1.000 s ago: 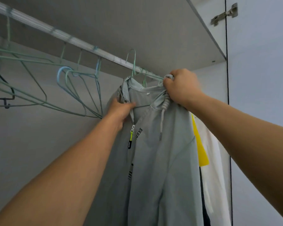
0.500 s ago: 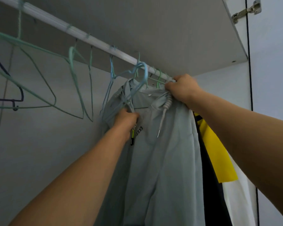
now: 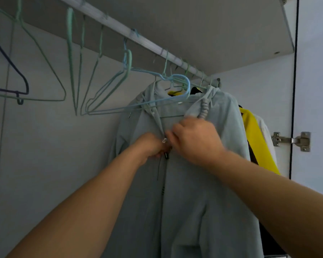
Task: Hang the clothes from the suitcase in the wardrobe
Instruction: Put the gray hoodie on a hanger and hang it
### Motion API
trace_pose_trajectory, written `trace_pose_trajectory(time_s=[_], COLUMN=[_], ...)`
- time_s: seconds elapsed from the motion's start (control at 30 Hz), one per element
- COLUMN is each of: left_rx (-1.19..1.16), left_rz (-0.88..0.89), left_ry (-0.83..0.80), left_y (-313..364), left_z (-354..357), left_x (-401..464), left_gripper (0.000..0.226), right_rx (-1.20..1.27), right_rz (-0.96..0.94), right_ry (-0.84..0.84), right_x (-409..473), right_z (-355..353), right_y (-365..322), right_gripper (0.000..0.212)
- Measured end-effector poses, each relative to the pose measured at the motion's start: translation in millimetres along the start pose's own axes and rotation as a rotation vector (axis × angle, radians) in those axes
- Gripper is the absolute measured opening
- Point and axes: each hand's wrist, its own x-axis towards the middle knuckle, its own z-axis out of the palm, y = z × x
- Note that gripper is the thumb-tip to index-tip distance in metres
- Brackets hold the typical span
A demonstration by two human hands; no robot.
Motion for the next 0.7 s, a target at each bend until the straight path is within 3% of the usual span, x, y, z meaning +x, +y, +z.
trace_pose_trajectory(time_s=[0.07,0.13,0.23,0.33,0.4,0.53,0.7], left_rx=[0.04,0.054,0.05,-0.003,-0.11,-0.362,-0.507], left_rz=[0.001,0.037,0.139,0.167,0.085,-0.15,-0.21], left_ry=[0.002,0.014,0.043,0.086,0.113,0.04,0.032], left_y=[-0.1,2.1,9.3,19.1,23.3,27.0,34.1], left_z=[0.4,-1.0,-1.9,1.8,3.0,1.6,-0.6], left_x=[-1.8,-5.7,-12.1,-15.6,-13.9,-6.6,5.2], left_gripper=[0.03,0.029,0.032,0.033,0.033,0.034,0.035], right_rx=[0.009,0.113,0.249,0.22,0.204,0.192,0.226], right_rz=[0.186,0.459,0.685,0.706,0.674,0.623,0.619], right_ry=[-0.507,-0.738,-0.653,-0.528,-0.531,-0.576,-0.641], right_x=[-18.5,-27.7,-17.7,-2.7,1.8,0.7,5.7], right_z=[15.7,23.1,22.3,22.6,21.5,18.5,5.8], right_y=[-20.1,-27.0,-29.4,-33.8,-37.2,-43.3,-39.5], right_gripper=[0.026,0.032,0.055,0.04,0.028,0.031,0.032])
